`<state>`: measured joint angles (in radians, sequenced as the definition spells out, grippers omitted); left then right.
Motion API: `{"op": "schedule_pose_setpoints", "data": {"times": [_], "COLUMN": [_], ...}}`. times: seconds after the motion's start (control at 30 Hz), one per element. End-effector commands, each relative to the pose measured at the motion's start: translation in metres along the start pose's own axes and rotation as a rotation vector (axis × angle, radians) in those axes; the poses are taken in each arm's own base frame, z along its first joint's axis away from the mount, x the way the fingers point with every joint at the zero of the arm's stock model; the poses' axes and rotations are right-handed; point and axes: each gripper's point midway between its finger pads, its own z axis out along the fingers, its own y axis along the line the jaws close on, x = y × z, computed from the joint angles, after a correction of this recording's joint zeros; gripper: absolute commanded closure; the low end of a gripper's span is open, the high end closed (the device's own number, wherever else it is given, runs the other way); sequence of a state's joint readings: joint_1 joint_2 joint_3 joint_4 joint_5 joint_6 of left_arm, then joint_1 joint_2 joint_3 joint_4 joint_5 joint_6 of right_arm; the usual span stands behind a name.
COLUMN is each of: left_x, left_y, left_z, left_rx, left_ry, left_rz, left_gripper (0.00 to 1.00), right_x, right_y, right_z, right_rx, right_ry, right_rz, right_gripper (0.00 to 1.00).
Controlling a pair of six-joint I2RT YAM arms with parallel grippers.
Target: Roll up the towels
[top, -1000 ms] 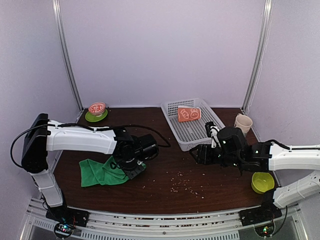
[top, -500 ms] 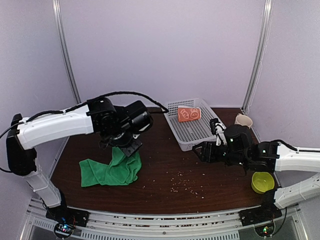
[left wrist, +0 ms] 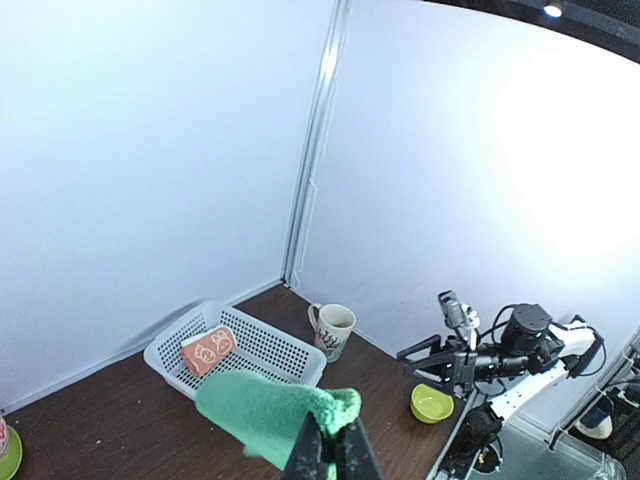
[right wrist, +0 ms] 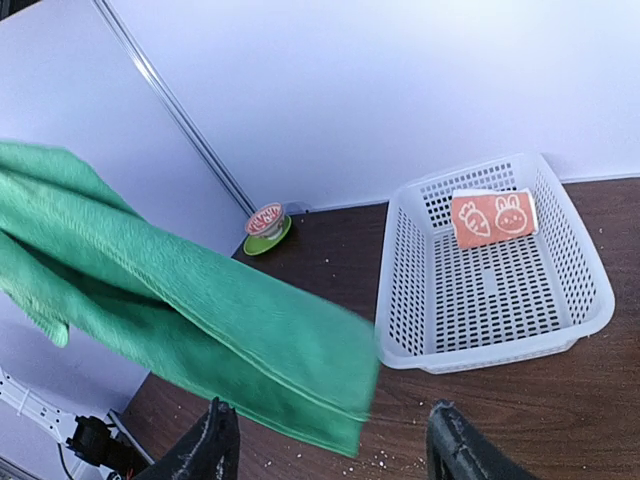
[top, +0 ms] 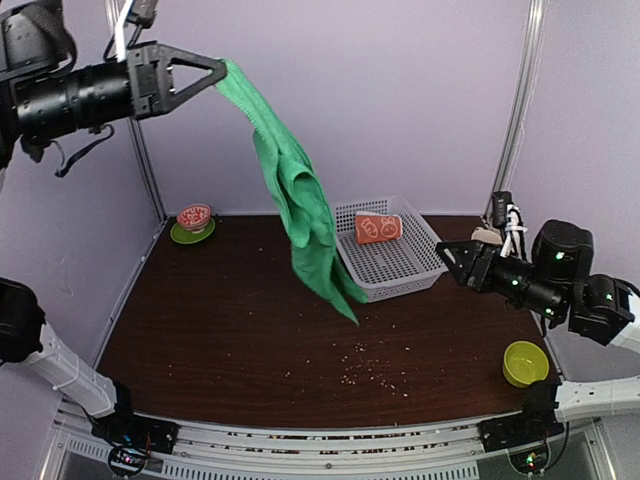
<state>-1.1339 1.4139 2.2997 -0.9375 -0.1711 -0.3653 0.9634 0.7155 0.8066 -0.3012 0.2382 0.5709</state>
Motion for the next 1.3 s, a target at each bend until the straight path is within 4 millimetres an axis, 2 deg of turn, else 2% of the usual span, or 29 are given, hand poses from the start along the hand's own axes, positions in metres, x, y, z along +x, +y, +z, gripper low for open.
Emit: {"op": "schedule_pose_setpoints", "data": {"times": [0.0, 0.17, 0.33, 0.43, 0.53, 0.63, 0.67, 0.77, 0.83, 0.97, 1.13, 1.27], "left_x": [0.091, 0.189, 0.279, 0.336, 0.371, 0.386, 0.387, 0.386, 0.384, 0.375, 0.363, 0.364], "left_y": [0.025, 0.077, 0.122, 0.144, 0.151, 0.155, 0.157, 0.166, 0.174, 0.205, 0.242, 0.247], "left_z": [0.055, 0.057, 0.042, 0.029, 0.021, 0.016, 0.014, 0.008, 0.003, -0.017, -0.047, -0.049], "left_rx": [-0.090, -0.239, -0.361, -0.444, -0.467, -0.471, -0.482, -0.534, -0.580, -0.760, -0.909, -0.905], "left_ry": [0.203, 0.387, 0.511, 0.614, 0.664, 0.671, 0.672, 0.671, 0.670, 0.649, 0.565, 0.547], "left_rz": [-0.012, -0.079, -0.152, -0.161, -0.176, -0.180, -0.173, -0.139, -0.111, -0.086, -0.167, -0.172], "left_gripper": [1.00, 1.00, 1.00, 1.00, 1.00, 1.00, 1.00, 1.00, 1.00, 1.00, 1.00, 1.00], "right_x": [0.014, 0.042, 0.070, 0.102, 0.141, 0.177, 0.185, 0.189, 0.197, 0.192, 0.198, 0.211], "right_y": [-0.021, -0.028, -0.031, -0.037, -0.038, -0.037, -0.042, -0.085, -0.111, -0.142, -0.166, -0.169], "right_z": [-0.006, 0.006, 0.021, 0.030, 0.037, 0.042, 0.043, 0.040, 0.034, 0.019, 0.009, 0.020], "right_rx": [0.069, 0.072, 0.066, 0.083, 0.085, 0.107, 0.149, 0.338, 0.382, 0.477, 0.593, 0.575], "right_ry": [0.027, 0.087, 0.158, 0.254, 0.357, 0.466, 0.490, 0.481, 0.477, 0.426, 0.434, 0.451], "right_rz": [-0.046, -0.040, -0.030, -0.041, -0.052, -0.081, -0.088, -0.035, 0.062, 0.153, 0.192, 0.260], "right_gripper": [0.35, 0.36, 0.36, 0.38, 0.39, 0.40, 0.40, 0.40, 0.40, 0.40, 0.40, 0.40]}}
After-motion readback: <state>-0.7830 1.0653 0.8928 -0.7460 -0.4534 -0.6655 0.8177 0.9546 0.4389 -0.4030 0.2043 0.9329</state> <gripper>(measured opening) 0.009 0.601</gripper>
